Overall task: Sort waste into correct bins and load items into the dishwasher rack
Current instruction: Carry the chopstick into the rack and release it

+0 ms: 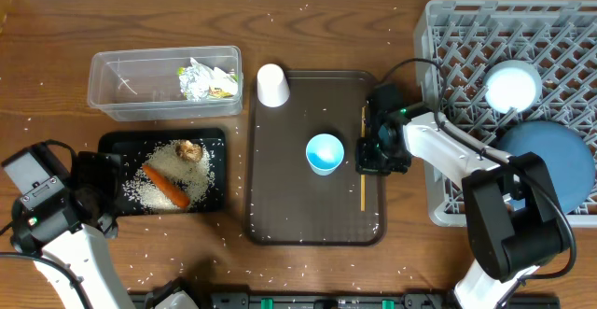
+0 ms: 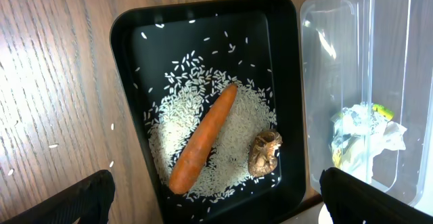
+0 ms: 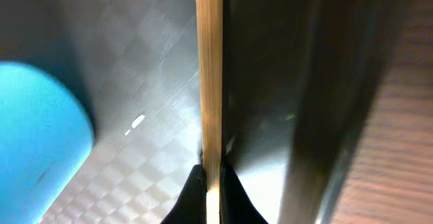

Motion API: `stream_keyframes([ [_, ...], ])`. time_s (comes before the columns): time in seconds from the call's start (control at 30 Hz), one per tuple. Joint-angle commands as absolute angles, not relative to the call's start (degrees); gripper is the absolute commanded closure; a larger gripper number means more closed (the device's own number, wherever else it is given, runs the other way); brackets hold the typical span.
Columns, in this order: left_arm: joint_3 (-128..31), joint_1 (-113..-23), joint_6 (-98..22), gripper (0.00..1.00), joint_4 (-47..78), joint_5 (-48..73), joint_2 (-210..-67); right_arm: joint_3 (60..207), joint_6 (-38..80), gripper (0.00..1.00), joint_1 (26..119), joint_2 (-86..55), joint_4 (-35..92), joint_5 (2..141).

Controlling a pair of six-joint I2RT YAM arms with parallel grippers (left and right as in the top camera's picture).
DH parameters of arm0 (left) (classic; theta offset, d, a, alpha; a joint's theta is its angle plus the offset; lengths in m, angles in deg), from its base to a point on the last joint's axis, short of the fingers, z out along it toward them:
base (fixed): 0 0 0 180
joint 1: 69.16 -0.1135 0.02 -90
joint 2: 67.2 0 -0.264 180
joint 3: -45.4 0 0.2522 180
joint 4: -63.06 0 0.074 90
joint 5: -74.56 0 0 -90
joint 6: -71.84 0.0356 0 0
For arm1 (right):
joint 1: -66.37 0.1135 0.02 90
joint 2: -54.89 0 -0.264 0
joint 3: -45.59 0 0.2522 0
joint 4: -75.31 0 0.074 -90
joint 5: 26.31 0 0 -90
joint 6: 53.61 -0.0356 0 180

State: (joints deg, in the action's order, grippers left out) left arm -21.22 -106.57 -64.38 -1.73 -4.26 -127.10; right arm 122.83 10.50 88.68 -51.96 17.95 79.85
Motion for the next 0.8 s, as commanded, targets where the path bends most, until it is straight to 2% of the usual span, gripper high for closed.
stream_keyframes([
  [0.0, -21.9, -106.8, -63.6, 0.02, -1.9, -5.2, -127.1, 126.4, 13.4, 0.99, 87.1, -50.8, 16.2, 85.0],
  [0.27, -21.9, -106.8, -63.6, 0.02, -1.9, -5.2, -127.1, 140.8, 22.9, 0.99, 78.4, -47.9, 4.6, 84.9],
  [0.43, -21.9, -106.7, -63.6, 0.02, -1.9, -5.2, -127.1, 152.6, 27.4, 0.99, 69.9, -46.9, -0.7, 84.0],
  [0.63, -21.9, -106.8, -63.6, 0.02, -1.9, -5.2, -127.1, 160.0, 33.9, 0.99, 61.6, -46.9, -0.8, 84.1],
  [0.77, -21.9, -106.8, -63.6, 0.02, -1.9, -5.2, -127.1, 160.3, 40.6, 0.99, 59.3, -47.0, -0.5, 80.8],
])
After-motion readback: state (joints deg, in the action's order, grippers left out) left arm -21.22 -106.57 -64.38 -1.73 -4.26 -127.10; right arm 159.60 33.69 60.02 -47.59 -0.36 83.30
